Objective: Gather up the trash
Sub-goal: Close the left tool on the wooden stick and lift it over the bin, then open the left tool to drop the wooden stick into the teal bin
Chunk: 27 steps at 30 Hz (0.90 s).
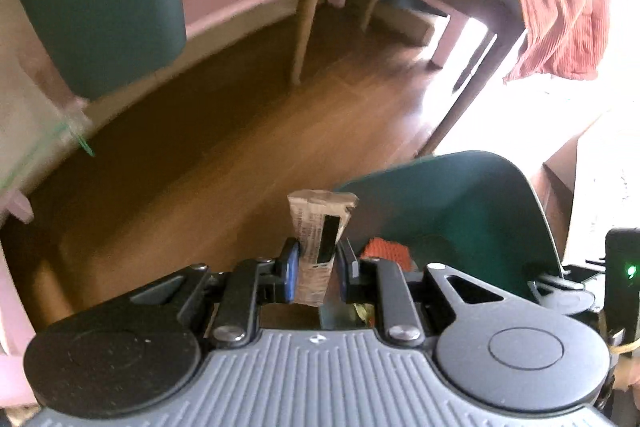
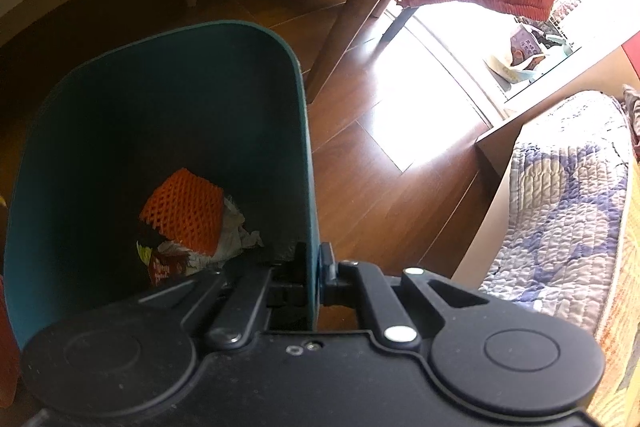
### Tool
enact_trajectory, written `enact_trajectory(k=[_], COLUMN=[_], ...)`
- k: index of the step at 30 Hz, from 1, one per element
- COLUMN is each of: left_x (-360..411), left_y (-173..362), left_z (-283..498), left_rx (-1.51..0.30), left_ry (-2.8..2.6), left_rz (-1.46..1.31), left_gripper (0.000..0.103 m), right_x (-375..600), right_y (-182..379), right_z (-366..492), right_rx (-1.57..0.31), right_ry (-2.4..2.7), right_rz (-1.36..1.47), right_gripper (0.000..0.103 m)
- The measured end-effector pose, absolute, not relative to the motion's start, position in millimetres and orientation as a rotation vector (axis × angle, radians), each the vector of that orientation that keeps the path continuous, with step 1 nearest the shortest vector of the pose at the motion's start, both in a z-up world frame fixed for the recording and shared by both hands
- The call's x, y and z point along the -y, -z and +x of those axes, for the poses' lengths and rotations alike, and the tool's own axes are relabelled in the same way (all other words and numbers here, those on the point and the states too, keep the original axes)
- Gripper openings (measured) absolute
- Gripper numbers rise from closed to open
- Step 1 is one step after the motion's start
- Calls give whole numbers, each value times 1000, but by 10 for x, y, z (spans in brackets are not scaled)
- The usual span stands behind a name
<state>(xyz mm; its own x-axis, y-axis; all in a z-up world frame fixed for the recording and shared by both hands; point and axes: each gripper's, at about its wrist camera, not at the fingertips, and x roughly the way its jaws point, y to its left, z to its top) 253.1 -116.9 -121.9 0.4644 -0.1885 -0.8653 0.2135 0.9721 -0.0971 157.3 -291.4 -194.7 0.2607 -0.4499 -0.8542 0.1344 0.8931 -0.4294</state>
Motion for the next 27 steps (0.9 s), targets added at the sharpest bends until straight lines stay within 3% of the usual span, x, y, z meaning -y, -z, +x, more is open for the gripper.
enact_trajectory(k=[8,27], left_x=[1163,1731], left_y=[809,1773], left_z=[2549,2660], left_rx=[-970,-1399], left_ry=[300,559], left_rz=[-8,-27], left_gripper=[18,18], right_x=[2838,2660], right_y=[1992,2018], right_z=[1626,1612], right_rx=[-1262,-1291], right_ry=[409,409], right_rz=[-328,-367], right_gripper=[3,4])
